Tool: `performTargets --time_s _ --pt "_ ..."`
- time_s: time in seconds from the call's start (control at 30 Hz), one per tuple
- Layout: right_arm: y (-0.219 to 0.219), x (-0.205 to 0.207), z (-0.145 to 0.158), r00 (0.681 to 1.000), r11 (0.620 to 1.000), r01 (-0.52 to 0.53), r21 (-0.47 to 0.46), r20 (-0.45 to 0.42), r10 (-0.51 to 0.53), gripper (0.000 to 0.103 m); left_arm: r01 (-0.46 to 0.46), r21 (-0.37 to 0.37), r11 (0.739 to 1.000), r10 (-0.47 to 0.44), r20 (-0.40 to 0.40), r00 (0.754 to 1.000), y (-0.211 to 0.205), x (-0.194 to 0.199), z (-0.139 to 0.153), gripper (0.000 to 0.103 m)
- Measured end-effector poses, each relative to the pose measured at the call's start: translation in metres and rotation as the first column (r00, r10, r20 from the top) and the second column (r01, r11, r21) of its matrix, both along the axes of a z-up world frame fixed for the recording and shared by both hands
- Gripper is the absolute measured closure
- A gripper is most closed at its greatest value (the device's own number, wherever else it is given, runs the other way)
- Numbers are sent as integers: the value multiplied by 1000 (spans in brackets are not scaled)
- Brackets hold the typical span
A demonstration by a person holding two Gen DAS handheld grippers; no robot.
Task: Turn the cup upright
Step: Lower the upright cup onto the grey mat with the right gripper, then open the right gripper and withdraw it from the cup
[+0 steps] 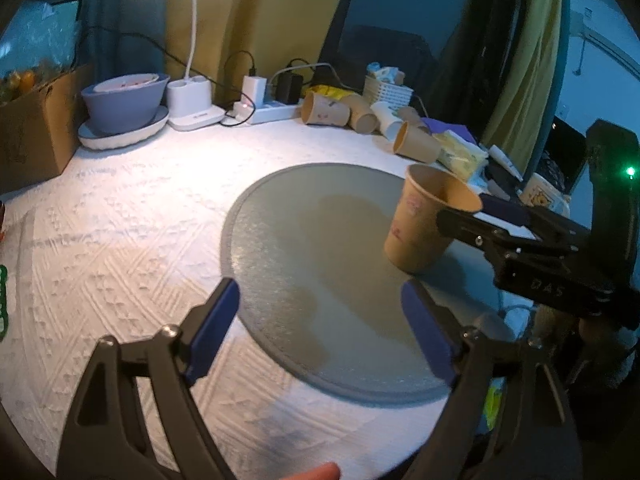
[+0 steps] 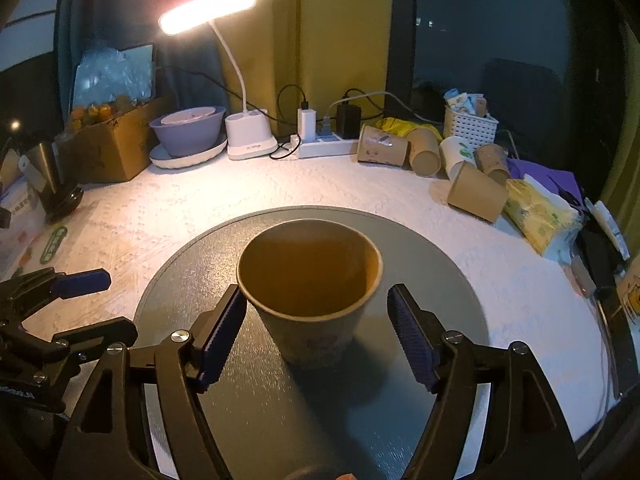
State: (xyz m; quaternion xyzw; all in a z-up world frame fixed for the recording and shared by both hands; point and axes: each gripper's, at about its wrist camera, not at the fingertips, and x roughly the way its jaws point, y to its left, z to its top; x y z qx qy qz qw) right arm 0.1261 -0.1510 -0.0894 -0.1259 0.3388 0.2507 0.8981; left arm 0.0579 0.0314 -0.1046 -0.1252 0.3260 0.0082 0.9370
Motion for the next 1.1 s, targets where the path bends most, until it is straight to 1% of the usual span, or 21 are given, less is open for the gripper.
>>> performTargets --time_s 0.13,0.4,0.6,0.73,0.97,1.1 --pt "-11 -10 7 1000 1000 19 14 8 -19 27 6 11 1000 -6 17 1000 -7 -5 9 19" --pt "-26 -36 23 998 998 54 29 32 -55 27 7 63 998 -11 61 998 -22 -16 32 19" --pt "-41 -55 42 995 996 80 41 59 -82 27 15 95 995 -25 103 994 -34 -26 50 19" --pt "-46 -65 54 993 995 84 50 78 -88 27 27 100 995 -39 122 992 -40 -31 60 19" --pt "-58 -81 77 988 992 95 88 114 -104 27 44 118 992 -63 165 984 -47 -43 78 19" --pt "-59 -88 87 985 991 92 97 137 -105 27 50 129 990 -76 207 975 -49 -51 89 19"
